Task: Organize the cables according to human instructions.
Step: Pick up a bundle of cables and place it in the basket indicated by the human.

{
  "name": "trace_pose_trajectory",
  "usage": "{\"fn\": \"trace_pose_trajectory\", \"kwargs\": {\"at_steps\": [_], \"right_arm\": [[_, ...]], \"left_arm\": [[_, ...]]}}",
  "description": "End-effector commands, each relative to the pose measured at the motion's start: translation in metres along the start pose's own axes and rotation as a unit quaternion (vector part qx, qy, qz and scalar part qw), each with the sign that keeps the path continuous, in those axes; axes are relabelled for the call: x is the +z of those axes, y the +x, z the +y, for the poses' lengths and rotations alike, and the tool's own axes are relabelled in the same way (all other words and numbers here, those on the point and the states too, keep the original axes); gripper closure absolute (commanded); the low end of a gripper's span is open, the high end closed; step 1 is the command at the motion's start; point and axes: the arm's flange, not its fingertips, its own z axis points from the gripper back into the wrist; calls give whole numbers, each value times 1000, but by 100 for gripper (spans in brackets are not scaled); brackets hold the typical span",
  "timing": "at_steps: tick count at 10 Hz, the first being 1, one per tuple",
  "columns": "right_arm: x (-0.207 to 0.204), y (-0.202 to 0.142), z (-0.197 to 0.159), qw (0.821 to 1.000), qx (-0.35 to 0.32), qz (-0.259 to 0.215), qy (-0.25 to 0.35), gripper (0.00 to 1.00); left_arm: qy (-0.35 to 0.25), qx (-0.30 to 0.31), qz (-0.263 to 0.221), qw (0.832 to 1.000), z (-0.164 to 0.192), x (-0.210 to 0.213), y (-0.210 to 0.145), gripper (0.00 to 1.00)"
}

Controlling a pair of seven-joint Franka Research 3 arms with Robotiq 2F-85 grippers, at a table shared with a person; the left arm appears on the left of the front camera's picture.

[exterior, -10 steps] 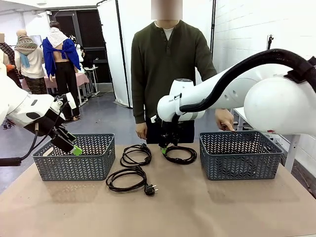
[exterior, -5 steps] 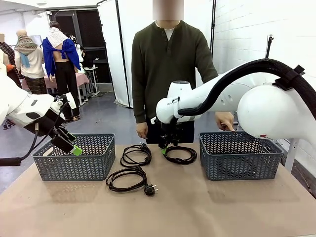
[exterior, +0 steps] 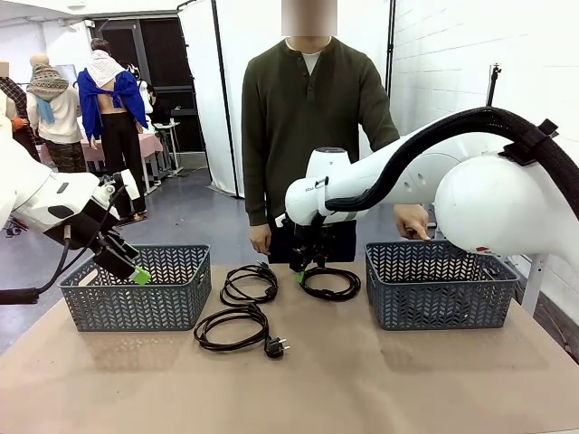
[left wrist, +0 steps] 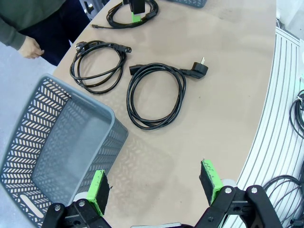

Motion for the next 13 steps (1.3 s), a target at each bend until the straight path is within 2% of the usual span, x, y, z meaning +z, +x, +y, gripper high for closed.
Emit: {"fn": "trace_pose_trajectory", "kwargs": {"at_steps": [1, 13], "right_arm": [[-5, 2, 0, 1000, 2, 4, -2, 0], [-40, 19, -19, 999, -16, 29, -18, 0]], "left_arm": [[-10, -5, -7, 1000, 4, -1, -3, 0], [-10, -5, -7, 1000, 4, -1, -3, 0]]}}
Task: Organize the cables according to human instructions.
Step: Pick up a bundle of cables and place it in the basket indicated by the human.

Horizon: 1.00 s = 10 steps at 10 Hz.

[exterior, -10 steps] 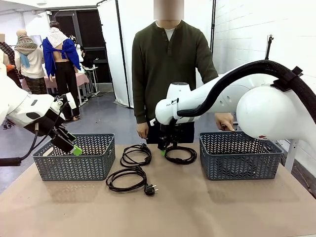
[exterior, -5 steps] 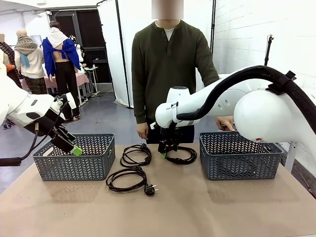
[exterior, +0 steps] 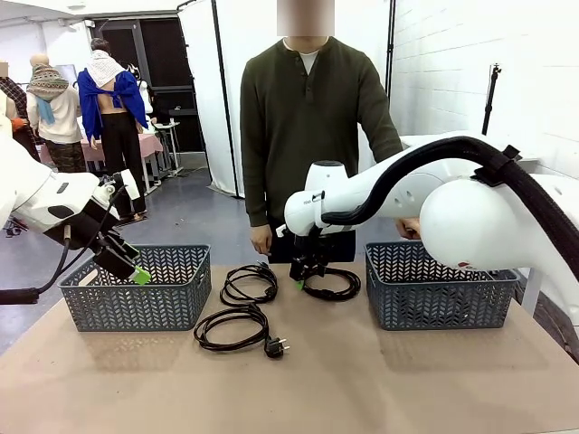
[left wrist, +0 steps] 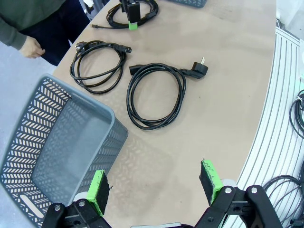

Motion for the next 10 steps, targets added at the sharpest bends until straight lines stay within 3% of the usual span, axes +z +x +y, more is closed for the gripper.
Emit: {"fn": "trace_pose_trajectory", "kwargs": {"at_steps": [1, 10], "right_arm": [[-2, 12, -6, 1000, -10, 19, -23, 0], [-18, 10, -14, 999, -13, 25, -29, 0]], "left_arm": [[-10, -5, -7, 1000, 4, -1, -3, 0], [-10, -5, -7, 1000, 4, -1, -3, 0]]}}
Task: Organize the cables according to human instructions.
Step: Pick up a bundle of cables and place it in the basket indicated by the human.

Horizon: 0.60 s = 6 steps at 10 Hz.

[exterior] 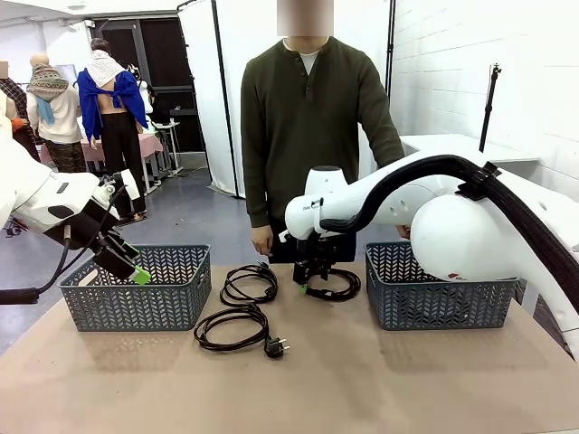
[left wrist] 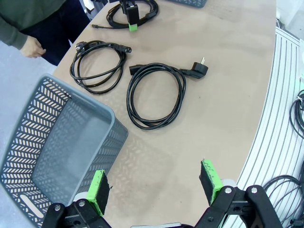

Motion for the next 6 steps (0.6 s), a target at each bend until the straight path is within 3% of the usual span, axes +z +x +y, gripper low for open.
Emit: {"fn": "trace_pose_trajectory", "kwargs": {"at_steps": [1, 2, 6], "right_arm": [[-2, 8, -2, 1000, -7, 10, -22, 0], [-4, 8, -1, 1000, -5, 13, -19, 7], [-6, 9, 2, 1000, -9, 27, -5, 81]], "left_arm": [[-10, -5, -7, 1000, 4, -1, -3, 0], [-10, -5, -7, 1000, 4, -1, -3, 0], [-10, -5, -7, 1000, 4, -1, -3, 0]]}}
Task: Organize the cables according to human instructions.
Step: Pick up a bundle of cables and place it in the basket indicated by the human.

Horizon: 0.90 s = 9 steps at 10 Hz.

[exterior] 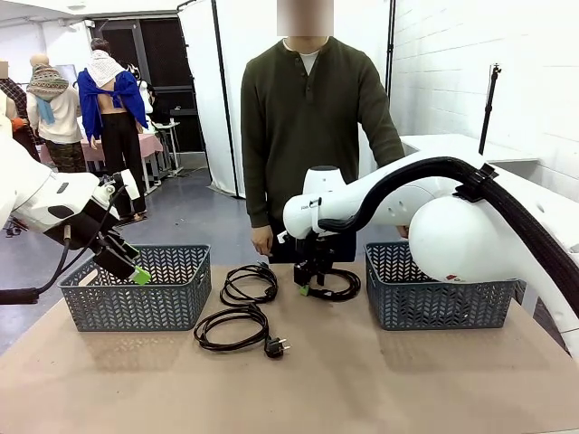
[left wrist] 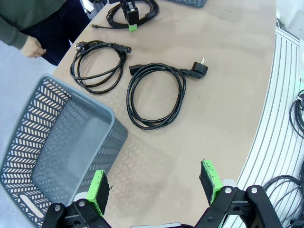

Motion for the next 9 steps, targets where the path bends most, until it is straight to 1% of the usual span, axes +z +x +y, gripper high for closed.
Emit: {"fn": "trace_pose_trajectory", "kwargs": {"at_steps": [1, 5, 8, 9], "right_arm": [[-7, 6, -2, 1000, -10, 14, -3, 100], [0, 5, 1, 1000, -1, 5, 20, 100], [13, 3, 5, 1000, 7, -3, 19, 100], [27, 1, 9, 1000, 12, -27, 9, 100]], "left_arm": [[-10, -5, -7, 1000, 4, -1, -3, 0], [-10, -5, -7, 1000, 4, -1, -3, 0], [-10, -5, -7, 1000, 4, -1, -3, 0], [-10, -5, -7, 1000, 4, -1, -3, 0]]}}
